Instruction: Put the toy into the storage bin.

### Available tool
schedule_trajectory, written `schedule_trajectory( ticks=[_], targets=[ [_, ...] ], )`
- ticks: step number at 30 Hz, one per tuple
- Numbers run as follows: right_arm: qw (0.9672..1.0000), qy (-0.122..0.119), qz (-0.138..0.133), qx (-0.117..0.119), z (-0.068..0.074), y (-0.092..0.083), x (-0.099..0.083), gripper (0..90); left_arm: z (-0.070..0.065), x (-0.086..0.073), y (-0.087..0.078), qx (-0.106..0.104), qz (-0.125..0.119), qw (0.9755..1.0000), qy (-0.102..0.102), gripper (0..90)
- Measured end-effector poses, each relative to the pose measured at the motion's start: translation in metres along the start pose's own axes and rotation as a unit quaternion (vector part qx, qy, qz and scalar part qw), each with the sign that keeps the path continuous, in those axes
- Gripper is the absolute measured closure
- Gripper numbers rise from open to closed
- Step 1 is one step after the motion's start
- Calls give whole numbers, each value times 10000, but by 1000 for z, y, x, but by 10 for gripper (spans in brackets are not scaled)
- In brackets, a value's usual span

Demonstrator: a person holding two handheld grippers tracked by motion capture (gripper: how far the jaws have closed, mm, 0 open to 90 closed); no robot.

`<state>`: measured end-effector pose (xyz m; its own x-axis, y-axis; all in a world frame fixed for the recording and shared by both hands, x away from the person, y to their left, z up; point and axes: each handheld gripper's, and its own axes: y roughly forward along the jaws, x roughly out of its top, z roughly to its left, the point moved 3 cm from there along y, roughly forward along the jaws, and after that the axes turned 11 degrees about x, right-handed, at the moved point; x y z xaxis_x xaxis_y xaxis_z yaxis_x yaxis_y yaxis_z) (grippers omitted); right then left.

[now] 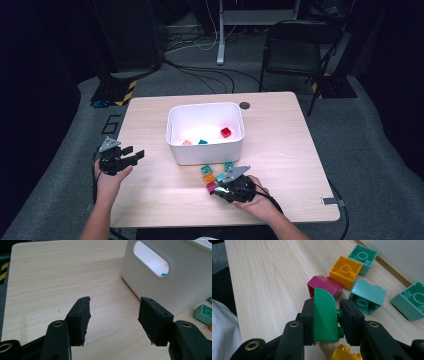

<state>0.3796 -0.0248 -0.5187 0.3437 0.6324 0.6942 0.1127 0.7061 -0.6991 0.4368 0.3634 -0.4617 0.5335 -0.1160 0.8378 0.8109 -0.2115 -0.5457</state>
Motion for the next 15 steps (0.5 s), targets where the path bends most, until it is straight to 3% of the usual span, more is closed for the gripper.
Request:
schedule_trajectory(
  ticks=[3,15],
  targets=[
    [9999,124,-118,3,0,-6,3,658,0,0,0,-2,27,10000,16,422],
    [9994,225,-250,-22,-5,-26,15,658,0,0,-1,4,5,10000,7,422]
  ],
)
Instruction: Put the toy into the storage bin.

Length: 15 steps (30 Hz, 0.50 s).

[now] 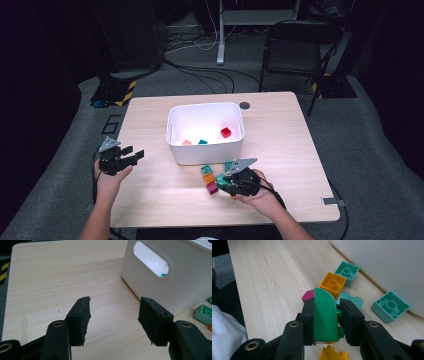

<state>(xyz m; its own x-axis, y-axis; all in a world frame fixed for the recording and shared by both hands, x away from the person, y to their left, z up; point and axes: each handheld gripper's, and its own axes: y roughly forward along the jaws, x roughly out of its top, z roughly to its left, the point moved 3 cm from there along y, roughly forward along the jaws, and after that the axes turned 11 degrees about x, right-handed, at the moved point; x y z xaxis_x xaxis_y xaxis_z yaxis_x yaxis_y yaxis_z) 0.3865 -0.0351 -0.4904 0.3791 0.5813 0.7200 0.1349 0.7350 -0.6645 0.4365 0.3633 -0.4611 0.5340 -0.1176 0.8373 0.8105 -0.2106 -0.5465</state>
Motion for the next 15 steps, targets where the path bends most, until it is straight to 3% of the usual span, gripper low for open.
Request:
schedule_trajectory(
  ticks=[15],
  targets=[
    [9997,97,-244,-11,-5,-23,28,659,0,-1,0,-3,6,10000,-9,422]
  ],
)
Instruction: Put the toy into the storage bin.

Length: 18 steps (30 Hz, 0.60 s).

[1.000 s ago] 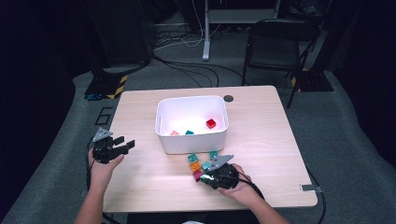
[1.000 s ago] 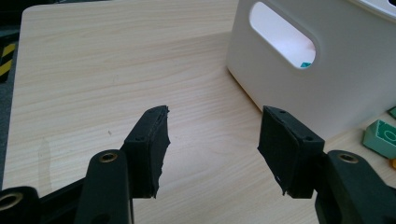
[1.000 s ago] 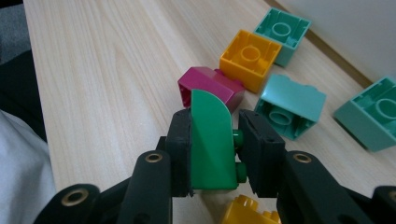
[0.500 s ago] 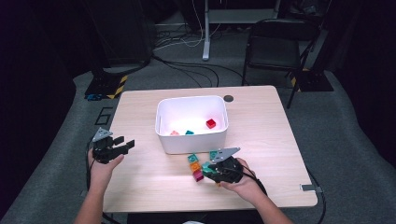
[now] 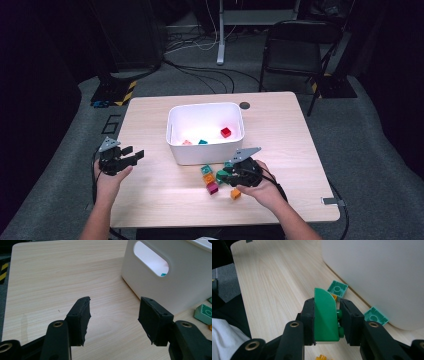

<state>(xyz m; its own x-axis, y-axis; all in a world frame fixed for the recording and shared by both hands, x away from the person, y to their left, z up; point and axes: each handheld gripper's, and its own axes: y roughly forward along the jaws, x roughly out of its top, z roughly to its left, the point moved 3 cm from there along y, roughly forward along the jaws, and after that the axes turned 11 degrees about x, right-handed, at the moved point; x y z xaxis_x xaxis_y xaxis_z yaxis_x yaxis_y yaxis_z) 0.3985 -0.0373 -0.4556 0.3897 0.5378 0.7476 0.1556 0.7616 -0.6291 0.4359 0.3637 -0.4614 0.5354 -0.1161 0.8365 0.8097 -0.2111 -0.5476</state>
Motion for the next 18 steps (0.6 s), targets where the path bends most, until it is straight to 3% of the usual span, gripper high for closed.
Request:
schedule_trajectory(
  ticks=[18],
  targets=[
    [9999,-113,-118,-29,-3,-27,50,659,2,0,-1,-3,-11,10000,-28,422]
  ],
)
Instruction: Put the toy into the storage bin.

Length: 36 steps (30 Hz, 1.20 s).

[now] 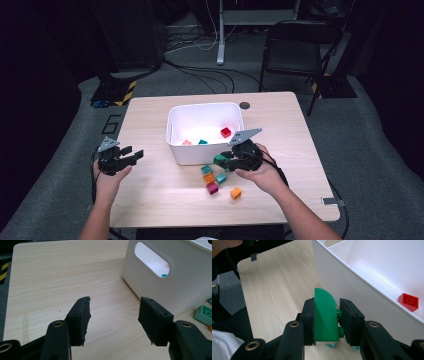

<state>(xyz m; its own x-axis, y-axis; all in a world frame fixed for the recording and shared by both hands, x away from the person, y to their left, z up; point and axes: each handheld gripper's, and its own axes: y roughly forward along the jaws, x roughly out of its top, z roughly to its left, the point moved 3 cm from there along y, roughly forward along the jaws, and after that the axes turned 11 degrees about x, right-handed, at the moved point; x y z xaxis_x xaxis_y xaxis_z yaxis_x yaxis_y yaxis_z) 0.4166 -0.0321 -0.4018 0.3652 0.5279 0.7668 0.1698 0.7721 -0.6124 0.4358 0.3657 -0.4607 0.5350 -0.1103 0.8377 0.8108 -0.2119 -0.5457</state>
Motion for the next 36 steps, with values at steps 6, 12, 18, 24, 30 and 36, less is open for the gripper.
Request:
schedule_trajectory(
  ticks=[6,12,18,24,30,36],
  targets=[
    [10000,-48,-11,-13,-1,-4,17,660,0,0,0,-2,-9,10000,-3,422],
    [10000,-38,-68,33,-1,-6,33,659,0,0,0,-1,-22,10000,-9,422],
    [9998,-165,-114,86,1,-9,51,659,0,0,0,-8,-13,10000,-2,422],
    [9997,-186,-168,84,-1,-9,66,659,1,0,0,-5,-27,10000,-6,422],
    [9996,-149,-228,67,-6,-5,83,659,1,0,0,-23,-9,10000,-16,422],
    [9995,-135,-284,23,-12,-1,95,659,1,1,0,-23,-27,10000,-32,422]
  ],
)
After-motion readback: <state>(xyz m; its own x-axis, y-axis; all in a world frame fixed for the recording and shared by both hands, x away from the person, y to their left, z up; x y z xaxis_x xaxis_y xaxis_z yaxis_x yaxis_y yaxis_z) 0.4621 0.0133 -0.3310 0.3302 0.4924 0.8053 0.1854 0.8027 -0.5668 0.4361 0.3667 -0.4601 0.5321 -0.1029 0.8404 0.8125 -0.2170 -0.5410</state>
